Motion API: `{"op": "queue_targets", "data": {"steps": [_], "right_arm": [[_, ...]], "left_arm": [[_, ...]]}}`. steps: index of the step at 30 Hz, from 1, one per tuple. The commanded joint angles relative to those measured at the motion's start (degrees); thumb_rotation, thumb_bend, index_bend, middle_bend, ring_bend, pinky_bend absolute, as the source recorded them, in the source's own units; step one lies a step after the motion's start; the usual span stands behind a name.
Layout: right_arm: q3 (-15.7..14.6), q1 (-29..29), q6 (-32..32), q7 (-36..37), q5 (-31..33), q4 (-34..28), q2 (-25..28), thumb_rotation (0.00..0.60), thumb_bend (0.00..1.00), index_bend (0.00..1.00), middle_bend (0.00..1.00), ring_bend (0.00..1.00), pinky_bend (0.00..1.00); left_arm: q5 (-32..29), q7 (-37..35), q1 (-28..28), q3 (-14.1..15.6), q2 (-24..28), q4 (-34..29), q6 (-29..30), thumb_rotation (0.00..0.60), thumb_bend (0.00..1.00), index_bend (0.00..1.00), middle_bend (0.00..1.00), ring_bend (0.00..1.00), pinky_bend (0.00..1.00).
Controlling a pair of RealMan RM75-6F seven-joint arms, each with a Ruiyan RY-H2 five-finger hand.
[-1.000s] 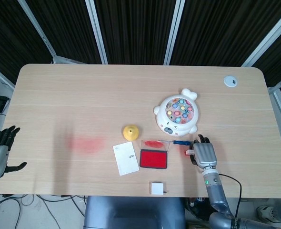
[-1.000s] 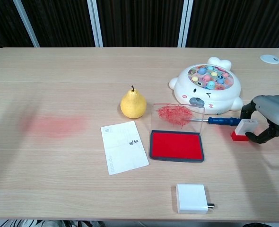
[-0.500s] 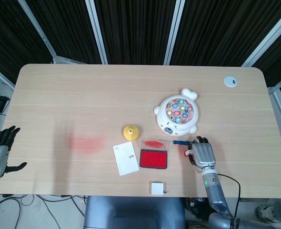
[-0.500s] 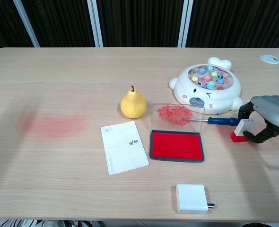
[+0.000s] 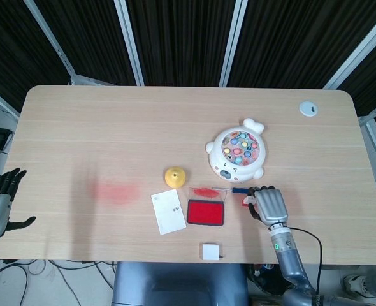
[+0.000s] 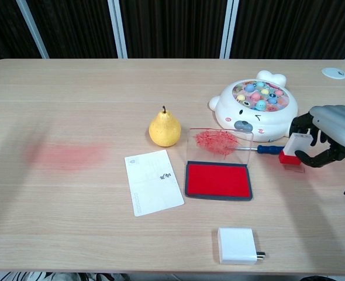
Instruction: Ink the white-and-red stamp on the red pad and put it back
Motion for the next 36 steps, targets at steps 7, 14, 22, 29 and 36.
{"op": "queue_targets", "data": {"steps": [7,14,22,29,36], "right_arm": [[-3.04,-1.04,2.11,6.11,-8.27,-2.81,3.61,0.600,0.71,0.73,0.62,0.49,0.45],[-4.86,-0.96,2.50,6.15,-12.51,-4.13,3.20,0.600,0.71,0.73,0.62,0.49,0.47],[-4.10,0.45,0.50,2.28,-12.28,-3.76,-1.15,0.600,0.71,0.73,0.62,0.49,0.47],[-2.01,1.80,-1.48,-3.45,-8.46,-1.83,-8.23,0.600,0.71,0.74,0.62,0.49,0.47],[-1.24,2.47,-1.79,-6.21,-7.22,0.54,-11.87,0.600,0.71,0.74,0.63,0.49,0.47]], "left_arm": [[0.08,-0.06,0.04,0.05,-0.02,-0.15,0.09,0.600,0.00,0.00,0.00,0.00,0.00],[0.14,0.06,0.05,0.12,-0.04,-0.27,0.10,0.600,0.00,0.00,0.00,0.00,0.00],[0.04,-0.11,-0.01,0.11,0.08,-0.23,-0.07,0.600,0.00,0.00,0.00,0.00,0.00],[-0.35,-0.50,-0.20,0.04,0.44,-0.32,-0.65,0.600,0.00,0.00,0.00,0.00,0.00],[-0.52,-0.73,-0.39,0.12,0.71,-0.57,-1.24,0.600,0.00,0.00,0.00,0.00,0.00]]}}
